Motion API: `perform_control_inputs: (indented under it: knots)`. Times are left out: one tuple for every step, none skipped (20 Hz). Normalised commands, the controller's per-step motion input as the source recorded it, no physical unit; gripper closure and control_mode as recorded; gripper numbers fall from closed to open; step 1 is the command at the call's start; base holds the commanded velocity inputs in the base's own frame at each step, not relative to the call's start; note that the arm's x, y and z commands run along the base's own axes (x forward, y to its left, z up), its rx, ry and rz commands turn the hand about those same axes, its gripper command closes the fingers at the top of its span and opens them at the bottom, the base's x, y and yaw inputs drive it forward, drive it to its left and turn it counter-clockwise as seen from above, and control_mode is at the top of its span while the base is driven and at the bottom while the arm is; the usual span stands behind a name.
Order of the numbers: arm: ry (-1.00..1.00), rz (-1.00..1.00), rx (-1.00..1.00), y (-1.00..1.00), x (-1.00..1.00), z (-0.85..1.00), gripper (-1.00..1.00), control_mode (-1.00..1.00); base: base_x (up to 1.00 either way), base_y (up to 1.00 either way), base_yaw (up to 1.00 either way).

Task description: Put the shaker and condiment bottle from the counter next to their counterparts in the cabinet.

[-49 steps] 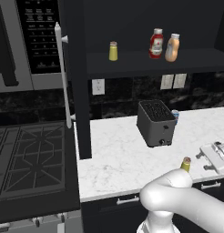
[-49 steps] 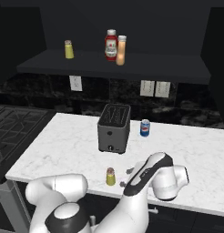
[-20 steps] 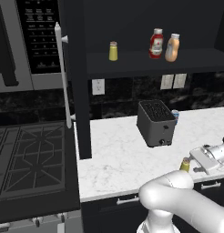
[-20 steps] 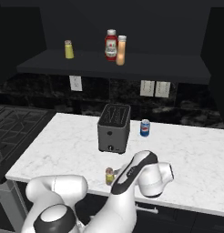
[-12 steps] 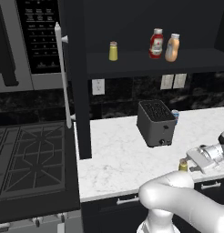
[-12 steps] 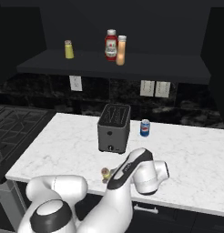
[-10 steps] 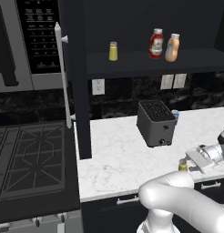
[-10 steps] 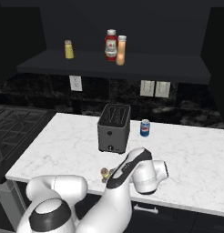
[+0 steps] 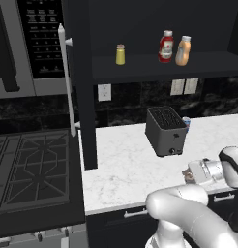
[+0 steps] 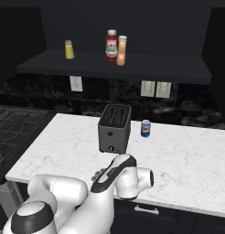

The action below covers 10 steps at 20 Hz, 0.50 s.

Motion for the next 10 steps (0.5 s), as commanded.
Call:
perform_control_inputs:
  knots:
    - [-0.09,-0.29,0.13,-0.16,-0.31,0.43,1.00,-1.00,0.00,0.00,0.00]
    - [-0.07,-0.21,0.12,-0.13,-0.04,0.52,1.00,-1.00,0.00,0.00,0.00]
    - [-0.18,-0.31,0.09,-0.39,-0.30,0.86,1.00,-1.00,0.00,0.00,0.00]
    - [-0.19,-0.28,0.14,-0.08,-0.32,1.00,1.00,-1.00,0.00,0.00,0.00]
    - [-0.10,-0.37,0.21,-0.11,-0.31,1.00,1.00,-1.00,0.00,0.00,0.00]
    - [-0.06,-0.41,0.19,0.00,-0.22,1.00,1.00,-1.00,0.00,0.00,0.00]
    - [0.00,-0.45,0.20,0.00,-0.04,1.00,1.00,-1.00,0.00,0.00,0.00]
    - [0.02,-0.45,0.21,0.00,0.00,1.00,1.00,-1.00,0.00,0.00,0.00]
    - [0.10,-0.46,0.21,0.00,0.00,1.00,1.00,-1.00,0.00,0.00,0.00]
    - [0.17,-0.47,0.20,0.00,0.00,1.00,1.00,-1.00,0.00,0.00,0.00]
